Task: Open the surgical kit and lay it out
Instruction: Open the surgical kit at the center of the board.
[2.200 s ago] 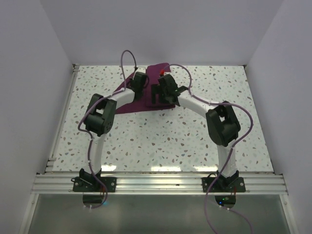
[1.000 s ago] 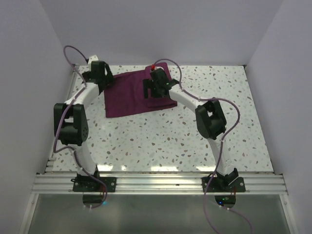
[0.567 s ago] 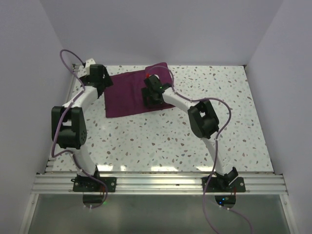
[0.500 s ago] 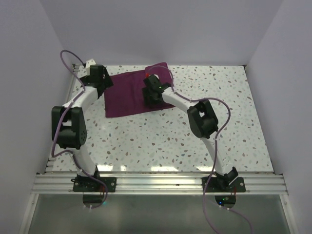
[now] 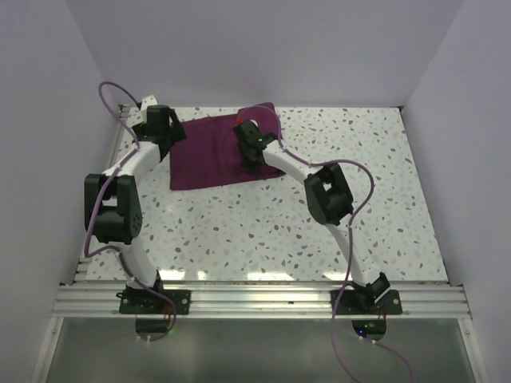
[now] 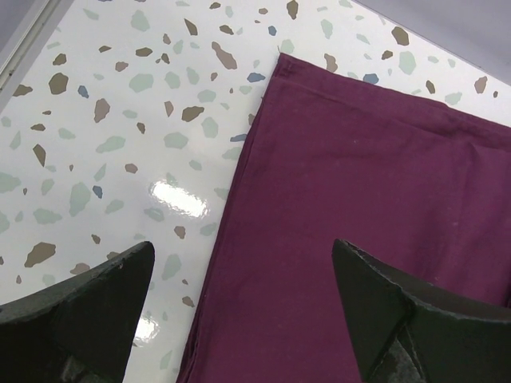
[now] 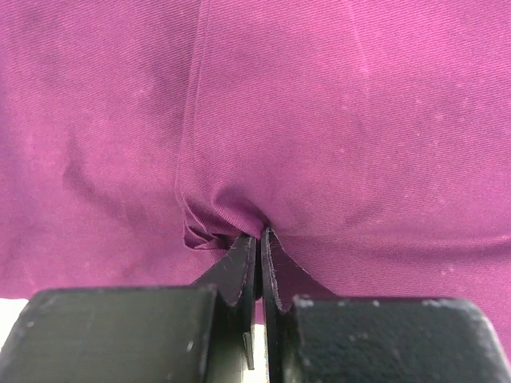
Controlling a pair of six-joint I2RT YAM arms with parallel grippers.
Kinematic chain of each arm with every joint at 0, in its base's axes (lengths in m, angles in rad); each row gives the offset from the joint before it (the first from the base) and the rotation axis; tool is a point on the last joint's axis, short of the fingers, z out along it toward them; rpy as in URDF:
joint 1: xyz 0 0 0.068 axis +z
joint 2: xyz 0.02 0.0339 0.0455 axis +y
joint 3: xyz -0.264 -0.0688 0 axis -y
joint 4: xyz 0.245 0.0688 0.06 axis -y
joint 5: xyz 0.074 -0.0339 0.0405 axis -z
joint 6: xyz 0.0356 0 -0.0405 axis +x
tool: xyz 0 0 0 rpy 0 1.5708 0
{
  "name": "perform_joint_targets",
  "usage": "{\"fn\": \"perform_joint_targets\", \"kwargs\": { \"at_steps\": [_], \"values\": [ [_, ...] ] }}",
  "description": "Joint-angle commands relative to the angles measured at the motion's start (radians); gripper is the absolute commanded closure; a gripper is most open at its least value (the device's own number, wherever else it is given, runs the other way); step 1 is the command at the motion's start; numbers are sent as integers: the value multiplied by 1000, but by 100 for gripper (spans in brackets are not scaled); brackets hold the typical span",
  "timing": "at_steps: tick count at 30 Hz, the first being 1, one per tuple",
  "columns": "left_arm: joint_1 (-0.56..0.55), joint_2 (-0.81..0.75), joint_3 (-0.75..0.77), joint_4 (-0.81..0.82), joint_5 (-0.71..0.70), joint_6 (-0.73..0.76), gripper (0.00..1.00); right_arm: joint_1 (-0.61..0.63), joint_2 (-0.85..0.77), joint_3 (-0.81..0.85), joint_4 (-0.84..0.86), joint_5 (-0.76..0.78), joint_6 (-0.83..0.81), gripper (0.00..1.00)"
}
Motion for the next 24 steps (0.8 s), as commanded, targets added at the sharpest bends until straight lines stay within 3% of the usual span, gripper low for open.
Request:
{"fn": "perform_joint_targets", "kwargs": {
  "at_steps": [1,5,10,14,19,24],
  "values": [
    [3,-18,-8,49,13,-8,4,11,-66,-18,13,-73,26,100],
    [1,-19,-10,49,19,-2,4,-28,-244,-186,183,-56,107,100],
    [-2,-24,-11,47,30,7,4,-223,-442,-375,307,71,293,100],
    [-11,-19,-4,47,31,20,4,-392,-450,-507,274,119,364,100],
    [-36,14,22,37,31,35,4,-464,-422,-633,268,122,434,100],
    [-60,47,59,11,22,49,5,-475,-358,-622,189,113,465,100]
  ]
}}
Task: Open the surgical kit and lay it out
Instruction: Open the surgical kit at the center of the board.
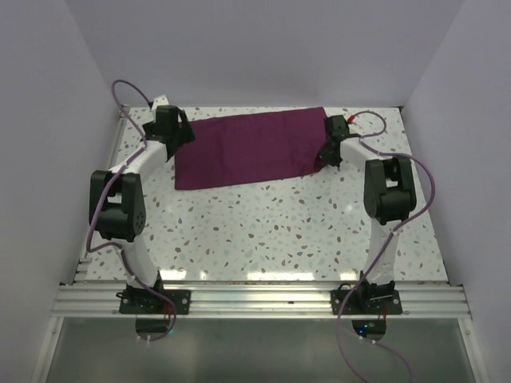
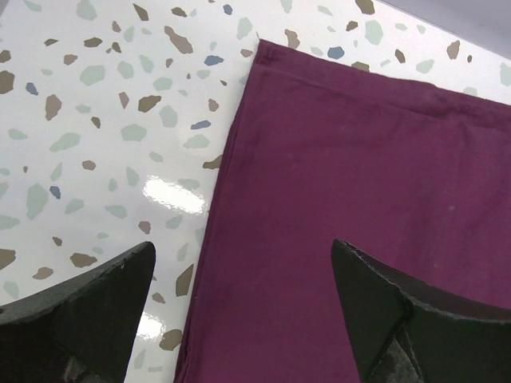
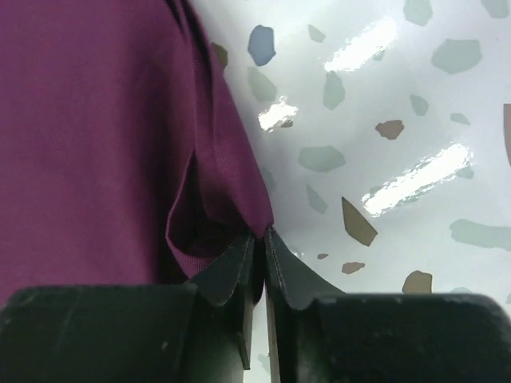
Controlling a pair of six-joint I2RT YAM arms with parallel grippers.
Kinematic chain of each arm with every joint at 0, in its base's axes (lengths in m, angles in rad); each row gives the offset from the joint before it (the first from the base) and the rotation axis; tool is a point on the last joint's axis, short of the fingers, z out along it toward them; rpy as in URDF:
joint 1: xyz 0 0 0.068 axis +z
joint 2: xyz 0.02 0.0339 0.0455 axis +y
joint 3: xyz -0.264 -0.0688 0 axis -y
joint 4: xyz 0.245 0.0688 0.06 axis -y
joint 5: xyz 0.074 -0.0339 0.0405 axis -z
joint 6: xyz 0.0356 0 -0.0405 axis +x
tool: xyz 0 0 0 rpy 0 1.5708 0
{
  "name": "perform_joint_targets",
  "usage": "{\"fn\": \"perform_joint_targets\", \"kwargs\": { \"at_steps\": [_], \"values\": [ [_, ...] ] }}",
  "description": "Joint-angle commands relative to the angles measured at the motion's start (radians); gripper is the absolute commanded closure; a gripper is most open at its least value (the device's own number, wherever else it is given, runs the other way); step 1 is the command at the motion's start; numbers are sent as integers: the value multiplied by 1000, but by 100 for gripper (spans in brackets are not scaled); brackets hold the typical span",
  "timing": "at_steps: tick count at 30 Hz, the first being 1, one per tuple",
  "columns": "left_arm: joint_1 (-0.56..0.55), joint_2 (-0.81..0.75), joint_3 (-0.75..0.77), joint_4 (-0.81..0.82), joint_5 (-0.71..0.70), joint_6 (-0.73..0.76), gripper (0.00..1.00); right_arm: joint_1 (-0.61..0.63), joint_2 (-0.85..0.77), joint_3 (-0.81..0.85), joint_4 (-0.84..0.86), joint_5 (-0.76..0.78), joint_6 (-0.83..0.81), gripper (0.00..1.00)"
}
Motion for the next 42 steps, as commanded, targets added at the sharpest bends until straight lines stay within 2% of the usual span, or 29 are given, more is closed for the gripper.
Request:
{"fn": "perform_joint_targets", "kwargs": {
  "at_steps": [1,3,4,11,15,18,19,23,26,27,28,31,38,42],
  "values": [
    [-18,26,50,8,-1,29,5,26,5,9,-49,0,38,85],
    [-22,31,53,6,-1,32,5,24,3,18,-65,-1,30,43],
    [-24,34,55,8,-1,35,5,24,-3,23,-70,16,24,2],
    [-41,45,69,-6,-35,45,5,24,-161,-2,-84,154,-19,2],
    [-51,42,70,-7,-52,42,5,23,-219,18,-1,109,-132,2],
    [-65,36,73,-9,-66,38,5,20,-147,139,-16,60,-198,1],
    [-71,36,78,-11,-70,38,5,18,-112,226,-30,51,-209,2],
    [-85,34,81,-12,-89,35,5,0,108,443,-85,-12,-221,4],
    [-96,39,73,-4,-89,21,5,-9,275,660,-142,-49,-240,11],
    [-106,43,72,0,-89,16,5,-11,311,717,-153,-56,-249,17],
    [-113,43,63,17,-87,16,5,-12,353,813,-159,-62,-259,19],
    [-129,65,49,43,-89,12,5,-20,466,961,-181,-67,-278,24],
    [-160,131,47,74,-90,15,6,-55,537,994,-95,-46,-275,30],
    [-171,171,58,85,-87,18,6,-57,586,1034,-86,-64,-276,41]
  ]
}}
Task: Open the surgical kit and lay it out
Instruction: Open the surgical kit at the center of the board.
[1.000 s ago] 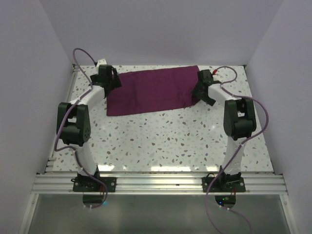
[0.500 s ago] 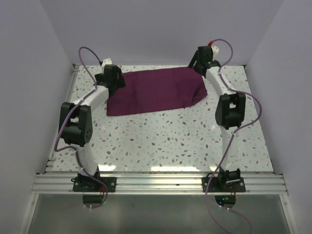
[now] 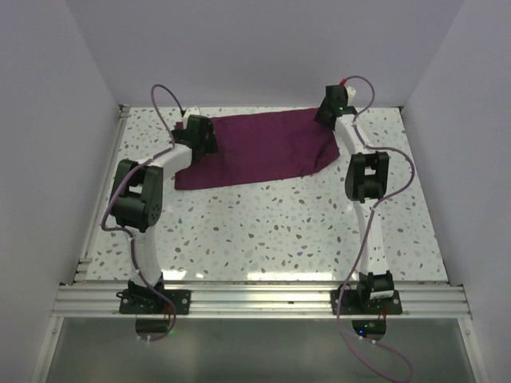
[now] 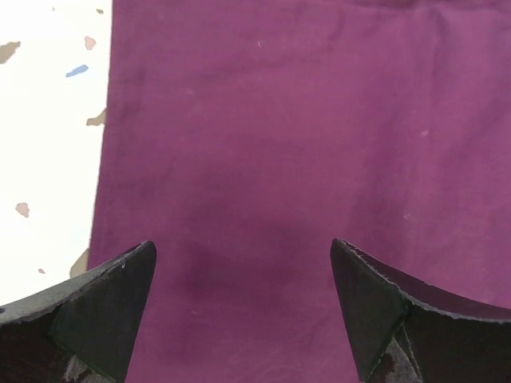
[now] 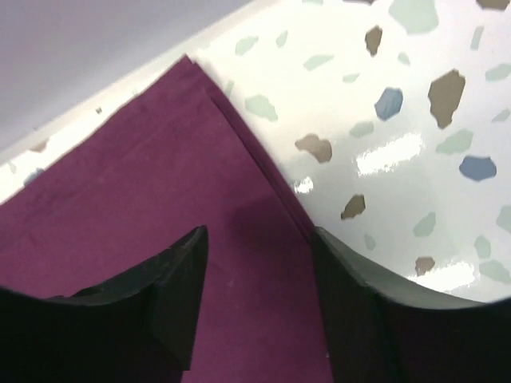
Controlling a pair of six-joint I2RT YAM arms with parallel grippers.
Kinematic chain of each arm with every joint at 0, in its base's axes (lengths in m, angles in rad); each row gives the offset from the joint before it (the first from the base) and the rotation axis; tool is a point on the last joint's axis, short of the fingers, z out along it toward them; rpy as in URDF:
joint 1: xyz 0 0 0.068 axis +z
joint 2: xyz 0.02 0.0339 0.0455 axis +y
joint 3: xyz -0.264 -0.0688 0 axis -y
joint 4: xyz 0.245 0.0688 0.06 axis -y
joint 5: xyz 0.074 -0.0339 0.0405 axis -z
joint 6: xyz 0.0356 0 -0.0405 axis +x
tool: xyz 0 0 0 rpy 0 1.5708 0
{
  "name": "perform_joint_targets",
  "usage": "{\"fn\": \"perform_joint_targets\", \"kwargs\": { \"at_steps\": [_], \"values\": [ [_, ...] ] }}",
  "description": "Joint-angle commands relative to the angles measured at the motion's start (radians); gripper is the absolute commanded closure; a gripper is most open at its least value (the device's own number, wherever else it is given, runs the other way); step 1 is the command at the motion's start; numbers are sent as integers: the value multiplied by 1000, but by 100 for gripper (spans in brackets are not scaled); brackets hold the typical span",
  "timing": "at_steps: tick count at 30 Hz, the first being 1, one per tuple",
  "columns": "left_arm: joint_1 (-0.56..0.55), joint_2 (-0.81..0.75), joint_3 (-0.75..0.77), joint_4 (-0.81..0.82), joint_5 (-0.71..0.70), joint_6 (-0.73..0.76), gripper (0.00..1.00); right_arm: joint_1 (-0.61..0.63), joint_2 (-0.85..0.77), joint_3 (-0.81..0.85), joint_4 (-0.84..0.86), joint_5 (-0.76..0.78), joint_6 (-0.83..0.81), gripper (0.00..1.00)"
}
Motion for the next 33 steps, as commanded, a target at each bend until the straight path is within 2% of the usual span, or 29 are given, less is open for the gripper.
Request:
{"fn": "perform_joint_targets", "kwargs": {
  "at_steps": [1,4,17,19,22,23,24,33],
  "values": [
    [-11,27,25,65,-14,-5,6,-8,22,77,49,-19,-11,44],
    [-13,47,39,65,-12,-2,6,-7,41,77,63,-35,6,50],
    [-15,70,45,69,-12,8,6,-5,92,103,47,-25,29,51],
    [-15,71,48,69,-9,8,6,-3,123,149,21,-35,11,51],
    [-16,74,48,71,-6,8,6,-5,138,172,-20,-48,-11,58],
    [-16,73,47,72,-6,8,6,-5,140,168,-29,-49,-14,66],
    [-16,74,45,74,-6,8,6,-5,138,169,-37,-52,-20,69],
    [-18,85,34,86,2,7,6,-2,155,208,-174,-101,-63,83]
  ]
}}
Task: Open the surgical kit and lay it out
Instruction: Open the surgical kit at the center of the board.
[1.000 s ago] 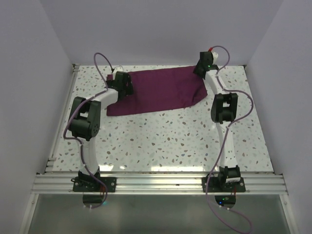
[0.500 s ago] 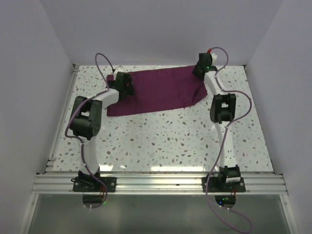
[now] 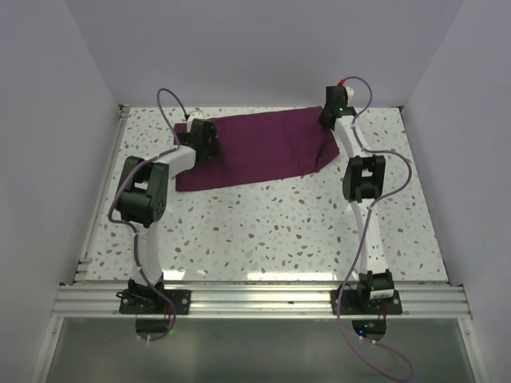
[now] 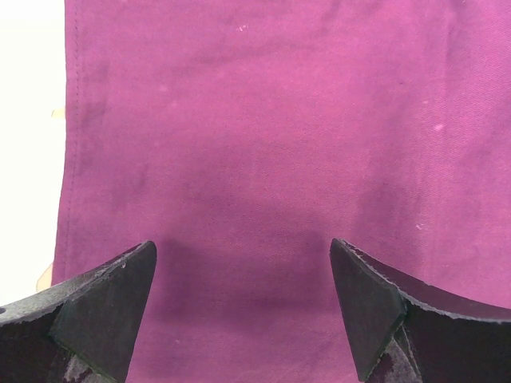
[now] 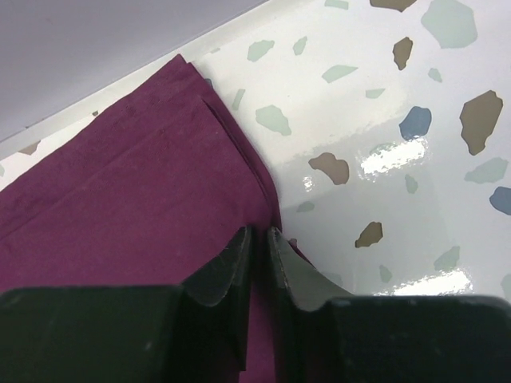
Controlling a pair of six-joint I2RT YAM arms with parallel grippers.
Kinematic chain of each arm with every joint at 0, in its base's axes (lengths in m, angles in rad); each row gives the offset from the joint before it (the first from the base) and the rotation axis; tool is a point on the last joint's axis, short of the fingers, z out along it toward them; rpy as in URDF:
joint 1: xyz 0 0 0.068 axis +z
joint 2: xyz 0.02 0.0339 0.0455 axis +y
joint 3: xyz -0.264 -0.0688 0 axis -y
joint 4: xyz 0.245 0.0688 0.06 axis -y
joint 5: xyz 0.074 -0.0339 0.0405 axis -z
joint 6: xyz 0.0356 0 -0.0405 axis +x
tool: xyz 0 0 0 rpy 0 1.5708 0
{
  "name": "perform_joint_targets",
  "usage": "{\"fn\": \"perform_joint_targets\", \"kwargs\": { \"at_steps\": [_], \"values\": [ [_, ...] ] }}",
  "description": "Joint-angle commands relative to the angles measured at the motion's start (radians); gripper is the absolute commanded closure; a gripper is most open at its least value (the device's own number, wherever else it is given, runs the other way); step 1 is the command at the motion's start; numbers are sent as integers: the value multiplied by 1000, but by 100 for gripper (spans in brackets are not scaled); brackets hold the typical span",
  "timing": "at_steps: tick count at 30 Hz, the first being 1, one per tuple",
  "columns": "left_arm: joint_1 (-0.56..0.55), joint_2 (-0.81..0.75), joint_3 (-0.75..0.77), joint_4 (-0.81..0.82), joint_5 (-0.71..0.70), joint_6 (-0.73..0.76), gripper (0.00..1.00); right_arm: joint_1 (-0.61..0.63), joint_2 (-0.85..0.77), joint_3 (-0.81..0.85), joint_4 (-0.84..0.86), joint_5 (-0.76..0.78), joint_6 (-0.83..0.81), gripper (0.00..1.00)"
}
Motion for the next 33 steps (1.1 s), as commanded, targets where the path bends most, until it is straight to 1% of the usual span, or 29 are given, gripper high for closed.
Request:
{"fn": "perform_joint_targets", "kwargs": {
  "at_steps": [1,3,5,7,12,17,20,23,24,27,32,33],
  "values": [
    [-7,13,23,59,2,4,7,11,35,35,-132,-72,-29,86],
    [-7,14,18,62,5,3,7,19,26,46,-161,-76,-33,91],
    [-5,14,14,63,8,1,7,28,2,6,-135,-67,-32,100],
    [-7,12,11,66,10,3,7,38,-25,-34,-126,-59,-35,100],
    [-7,7,6,70,7,4,7,64,-58,-41,-96,-54,-70,100],
    [-5,-2,5,66,4,4,7,120,-175,-97,-18,-27,-119,100],
    [-5,-17,3,66,2,1,7,146,-237,-129,2,21,-135,100],
    [-7,-25,0,63,7,3,7,157,-313,-208,43,81,-124,100],
    [-5,-26,-2,63,7,3,7,156,-333,-256,55,90,-119,100],
    [-7,-29,-9,63,7,1,7,157,-377,-302,79,104,-116,100],
    [-7,-42,-14,62,12,-2,6,179,-411,-315,62,170,-136,100],
    [-7,-46,-18,62,12,-2,7,180,-414,-308,51,215,-130,100]
  ]
}}
